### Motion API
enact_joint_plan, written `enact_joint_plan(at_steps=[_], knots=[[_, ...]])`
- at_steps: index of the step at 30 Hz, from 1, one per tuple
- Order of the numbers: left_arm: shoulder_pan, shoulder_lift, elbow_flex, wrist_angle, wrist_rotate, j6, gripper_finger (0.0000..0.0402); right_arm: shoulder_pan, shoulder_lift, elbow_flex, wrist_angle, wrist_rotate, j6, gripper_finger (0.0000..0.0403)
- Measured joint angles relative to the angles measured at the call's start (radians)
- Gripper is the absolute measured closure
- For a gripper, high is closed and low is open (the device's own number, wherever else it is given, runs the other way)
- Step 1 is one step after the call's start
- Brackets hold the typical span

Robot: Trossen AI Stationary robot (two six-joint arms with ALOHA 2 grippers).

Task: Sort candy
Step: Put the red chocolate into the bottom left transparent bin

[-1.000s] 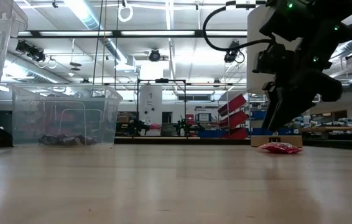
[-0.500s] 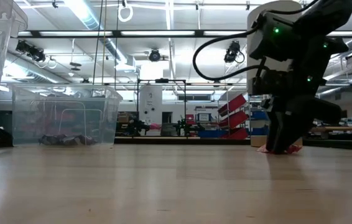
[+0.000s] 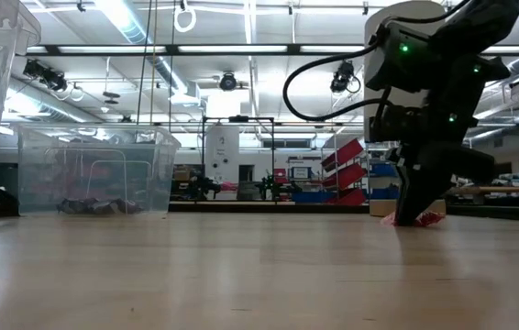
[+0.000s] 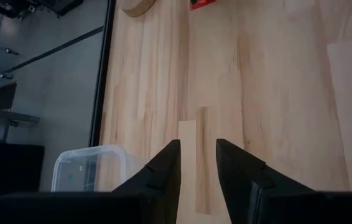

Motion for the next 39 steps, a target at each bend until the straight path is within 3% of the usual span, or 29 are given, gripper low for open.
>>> enact_joint_plan(at_steps=[10,17,23,28,32,36,39], knots=[[0.000,0.000,-0.057,0.015,-0.007,-0.029,0.0298,0.010,-0.106,-0.004,0.100,-0.017,0.062,0.0403],[0.015,0.000,-0.191,0.186,-0.007,0.030,0.0298,0.035,-0.249,-0.004,0.215,-0.068,0.079,0.0403],[0.054,0.000,-0.293,0.477,-0.006,0.244,0.0298,0.037,-0.294,-0.004,0.443,-0.122,0.077,0.0403],[0.113,0.001,-0.390,0.850,0.013,0.574,0.0298,0.041,-0.280,-0.003,0.669,-0.209,0.005,0.0403],[0.186,0.001,-0.462,1.175,0.156,0.789,0.0304,0.048,-0.271,-0.002,0.814,-0.367,-0.071,0.0403],[0.260,0.001,-0.518,1.382,0.327,0.859,0.0308,0.069,-0.270,-0.002,0.877,-0.394,-0.124,0.0403],[0.315,0.000,-0.551,1.483,0.382,0.844,0.0309,0.092,-0.270,-0.002,0.895,-0.402,-0.203,0.0403]])
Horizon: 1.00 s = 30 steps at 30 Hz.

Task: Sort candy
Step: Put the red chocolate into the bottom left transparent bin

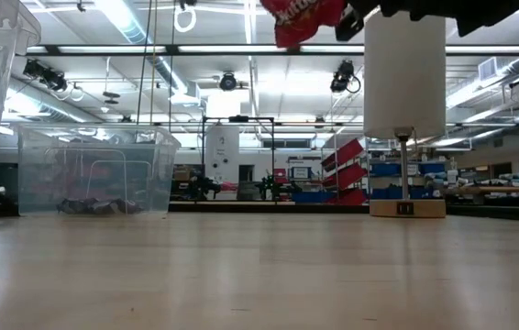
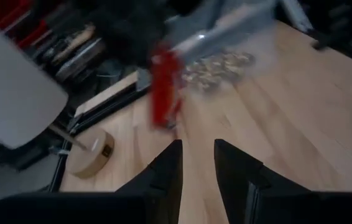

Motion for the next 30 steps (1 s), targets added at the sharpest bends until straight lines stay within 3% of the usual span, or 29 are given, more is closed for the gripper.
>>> enact_joint_plan(at_steps=[9,14,23,30], knots=[[0.109,0.001,-0.114,0.266,0.110,-0.081,0.0309,0.042,0.000,0.000,0.021,0.035,-0.130,0.0403],[0.143,0.001,-0.132,0.307,0.263,-0.127,0.0309,0.042,0.000,0.000,0.024,0.050,-0.156,0.0403],[0.152,0.002,-0.164,0.442,0.254,-0.146,0.0306,0.033,0.000,0.000,0.032,0.052,-0.188,0.0403],[0.153,0.002,-0.164,0.447,0.251,-0.147,0.0300,0.030,0.000,0.000,0.047,0.052,-0.216,0.0403]])
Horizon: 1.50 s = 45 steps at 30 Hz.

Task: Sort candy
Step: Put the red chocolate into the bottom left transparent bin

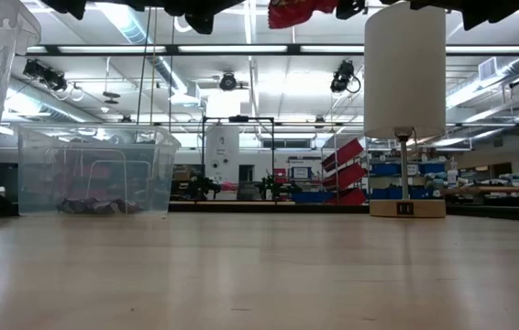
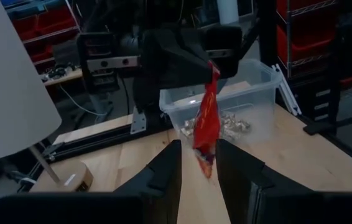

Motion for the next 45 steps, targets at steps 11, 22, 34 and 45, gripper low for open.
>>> enact_joint_plan(at_steps=[11,22,34,45], knots=[[0.000,0.000,0.000,0.026,-0.001,0.000,0.0300,-0.039,0.000,0.000,0.039,-0.012,-0.008,0.0403],[0.033,0.097,0.001,0.209,0.007,-0.001,0.0300,-0.055,0.000,0.000,0.060,-0.072,-0.046,0.0403],[0.046,0.151,0.001,0.327,-0.006,0.008,0.0300,-0.055,0.000,0.000,0.028,-0.113,-0.044,0.0403],[0.046,0.151,0.001,0.302,0.093,-0.019,0.0300,-0.068,0.000,0.000,0.004,-0.028,-0.062,0.0403]])
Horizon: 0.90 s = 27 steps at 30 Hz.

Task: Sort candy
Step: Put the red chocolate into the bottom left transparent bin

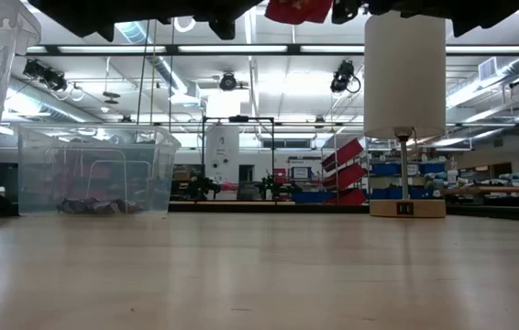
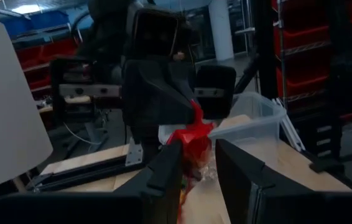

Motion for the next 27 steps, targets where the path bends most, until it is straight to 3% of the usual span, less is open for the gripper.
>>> enact_joint_plan(at_steps=[7,14,20,27], knots=[[0.000,0.000,0.000,-0.019,-0.009,-0.001,0.0309,0.000,0.000,0.000,-0.001,0.002,0.002,0.0403],[-0.001,0.000,0.000,-0.035,-0.030,0.003,0.0393,0.000,0.000,0.000,-0.006,0.006,0.002,0.0403],[-0.005,0.000,0.000,-0.035,-0.086,0.000,0.0399,0.000,0.000,0.000,-0.013,0.012,0.005,0.0400],[-0.004,-0.004,0.000,-0.039,-0.126,-0.006,0.0400,0.004,0.000,0.000,-0.032,0.153,0.062,0.0364]])
